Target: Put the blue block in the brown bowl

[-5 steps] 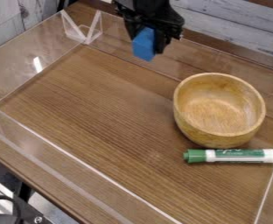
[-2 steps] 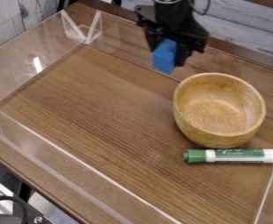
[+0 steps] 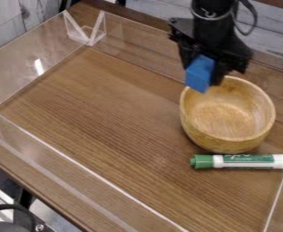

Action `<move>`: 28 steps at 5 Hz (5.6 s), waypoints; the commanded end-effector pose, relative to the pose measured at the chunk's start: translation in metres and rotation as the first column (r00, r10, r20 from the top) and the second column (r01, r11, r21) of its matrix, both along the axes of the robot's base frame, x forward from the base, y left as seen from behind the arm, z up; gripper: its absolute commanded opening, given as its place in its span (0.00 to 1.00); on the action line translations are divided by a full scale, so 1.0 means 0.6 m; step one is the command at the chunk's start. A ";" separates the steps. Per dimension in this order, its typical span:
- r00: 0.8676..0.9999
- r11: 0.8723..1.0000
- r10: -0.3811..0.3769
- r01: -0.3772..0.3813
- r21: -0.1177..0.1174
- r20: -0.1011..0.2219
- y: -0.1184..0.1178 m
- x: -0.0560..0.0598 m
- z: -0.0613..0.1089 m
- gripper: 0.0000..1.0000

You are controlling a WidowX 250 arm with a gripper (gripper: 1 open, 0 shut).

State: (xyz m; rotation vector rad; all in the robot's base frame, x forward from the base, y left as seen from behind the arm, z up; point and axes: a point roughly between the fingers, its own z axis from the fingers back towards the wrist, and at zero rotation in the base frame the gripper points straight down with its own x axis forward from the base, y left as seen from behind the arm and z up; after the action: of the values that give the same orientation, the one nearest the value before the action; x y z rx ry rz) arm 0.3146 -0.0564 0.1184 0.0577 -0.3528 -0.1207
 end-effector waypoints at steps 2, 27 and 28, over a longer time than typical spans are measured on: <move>0.998 1.000 0.002 -0.001 -0.021 0.057 -0.025 -0.005 0.024 0.00; 0.999 0.994 0.007 -0.004 -0.112 0.034 -0.072 0.059 0.014 1.00; 0.999 0.993 -0.010 0.014 -0.114 0.039 -0.077 0.061 0.006 1.00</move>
State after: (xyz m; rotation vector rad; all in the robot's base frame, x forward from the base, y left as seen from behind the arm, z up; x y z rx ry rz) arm 0.3453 -0.0985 0.1005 -0.0393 -0.3340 -0.1062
